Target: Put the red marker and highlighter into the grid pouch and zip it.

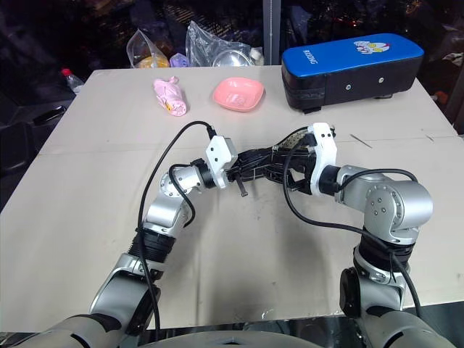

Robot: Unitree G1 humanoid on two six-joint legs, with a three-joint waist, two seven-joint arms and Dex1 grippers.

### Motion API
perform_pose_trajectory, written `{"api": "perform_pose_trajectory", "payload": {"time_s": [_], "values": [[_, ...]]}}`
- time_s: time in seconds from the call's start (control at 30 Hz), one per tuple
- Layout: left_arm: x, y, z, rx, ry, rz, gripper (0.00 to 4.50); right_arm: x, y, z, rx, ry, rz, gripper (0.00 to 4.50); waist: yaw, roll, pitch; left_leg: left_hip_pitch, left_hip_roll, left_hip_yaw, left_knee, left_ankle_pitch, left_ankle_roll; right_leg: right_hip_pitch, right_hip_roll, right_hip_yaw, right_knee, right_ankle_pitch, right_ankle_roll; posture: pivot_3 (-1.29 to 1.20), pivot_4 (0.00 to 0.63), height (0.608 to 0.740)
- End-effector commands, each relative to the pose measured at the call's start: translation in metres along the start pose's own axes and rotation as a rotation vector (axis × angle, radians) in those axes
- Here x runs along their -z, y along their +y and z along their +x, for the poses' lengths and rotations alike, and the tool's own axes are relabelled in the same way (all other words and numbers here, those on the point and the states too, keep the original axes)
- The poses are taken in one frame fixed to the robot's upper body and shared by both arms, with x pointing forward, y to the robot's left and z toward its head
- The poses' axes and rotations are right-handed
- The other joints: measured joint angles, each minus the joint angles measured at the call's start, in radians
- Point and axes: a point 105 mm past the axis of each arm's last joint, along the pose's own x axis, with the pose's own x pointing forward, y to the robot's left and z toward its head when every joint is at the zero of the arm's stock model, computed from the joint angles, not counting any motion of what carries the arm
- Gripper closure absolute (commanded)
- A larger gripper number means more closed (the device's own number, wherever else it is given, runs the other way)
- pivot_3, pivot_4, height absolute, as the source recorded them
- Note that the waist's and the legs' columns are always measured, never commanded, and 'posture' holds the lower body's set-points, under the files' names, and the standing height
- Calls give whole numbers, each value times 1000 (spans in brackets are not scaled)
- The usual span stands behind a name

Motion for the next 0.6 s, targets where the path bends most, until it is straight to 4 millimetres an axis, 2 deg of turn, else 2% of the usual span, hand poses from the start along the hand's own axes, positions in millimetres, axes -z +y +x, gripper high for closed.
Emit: {"api": "perform_pose_trajectory", "payload": {"time_s": [0.03,0.17,0.23,0.27,0.47,0.6], "values": [[-11,2,2,-2,-37,34,4500,-19,12,0,-47,-76,-33,1335,-1,0,0,0,0,0,0,0,0,0,0,0,0,0,0,0,150,740],[-10,3,2,-1,-35,38,4500,-22,12,2,-48,-92,-21,3028,-2,0,0,0,0,0,0,0,0,0,0,0,0,0,0,0,150,740],[-10,4,1,-5,-34,39,4500,-21,10,2,-36,-93,-14,4158,-4,0,0,0,0,0,0,0,0,0,0,0,0,0,0,0,150,740],[-10,4,1,-6,-34,40,4500,-21,9,2,-33,-94,-13,4403,-6,0,0,0,0,0,0,0,0,0,0,0,0,0,0,0,150,740],[-11,5,1,-15,-36,45,4500,-22,4,-3,-7,-110,-6,4461,-10,0,0,0,0,0,0,0,0,0,0,0,0,0,0,0,150,740],[-10,10,-2,-37,-28,61,4500,-22,-7,-17,52,-119,-23,4461,-11,0,0,0,0,-1,0,0,0,0,0,0,0,0,0,0,150,740]]}}
